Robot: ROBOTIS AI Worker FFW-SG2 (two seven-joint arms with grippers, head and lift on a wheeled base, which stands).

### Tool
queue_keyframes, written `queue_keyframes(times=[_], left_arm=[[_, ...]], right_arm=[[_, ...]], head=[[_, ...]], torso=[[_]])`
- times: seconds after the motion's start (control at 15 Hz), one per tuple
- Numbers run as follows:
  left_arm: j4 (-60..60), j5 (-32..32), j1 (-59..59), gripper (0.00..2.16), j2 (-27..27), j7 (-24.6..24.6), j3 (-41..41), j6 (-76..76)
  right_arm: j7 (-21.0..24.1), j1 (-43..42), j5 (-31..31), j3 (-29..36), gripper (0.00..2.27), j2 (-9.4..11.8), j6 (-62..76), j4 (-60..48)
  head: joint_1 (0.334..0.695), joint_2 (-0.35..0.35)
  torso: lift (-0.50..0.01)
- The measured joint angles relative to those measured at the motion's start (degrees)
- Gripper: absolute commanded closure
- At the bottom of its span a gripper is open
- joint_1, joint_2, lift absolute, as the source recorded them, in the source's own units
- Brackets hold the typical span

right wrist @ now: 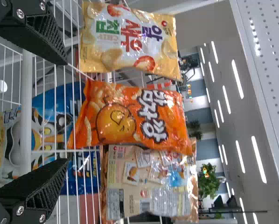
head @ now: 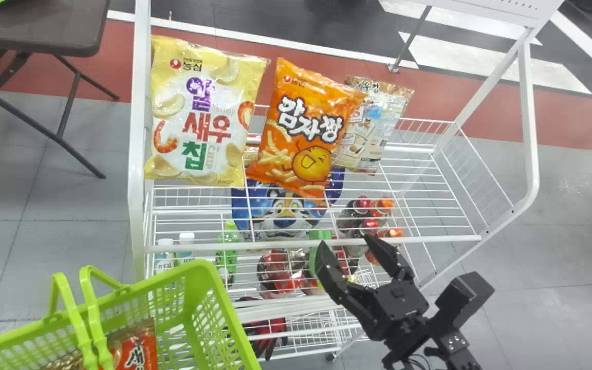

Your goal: Hold basket handle with left hand then pick Saewookkang with right hand and place into basket

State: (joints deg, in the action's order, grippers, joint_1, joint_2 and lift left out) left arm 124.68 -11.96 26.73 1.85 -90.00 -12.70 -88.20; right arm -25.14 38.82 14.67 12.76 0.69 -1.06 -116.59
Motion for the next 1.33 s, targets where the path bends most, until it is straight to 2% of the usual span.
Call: queue_keyframes(times=[0.4, 1.33], left_arm=[[0.0, 0.0, 0.4, 2.16, 0.0, 0.0, -0.3, 0.0], [0.0, -0.1, 0.3, 2.16, 0.0, 0.0, -0.2, 0.0]], right_arm=[[0.0, 0.9, -1.8, -2.1, 0.06, -0.3, 1.8, -0.5], [0.9, 1.1, -2.5, -2.5, 0.07, -0.3, 2.9, -0.8]], head=[[0.695, -0.329], [0.695, -0.328]], torso=[[-0.015], [-0.015]])
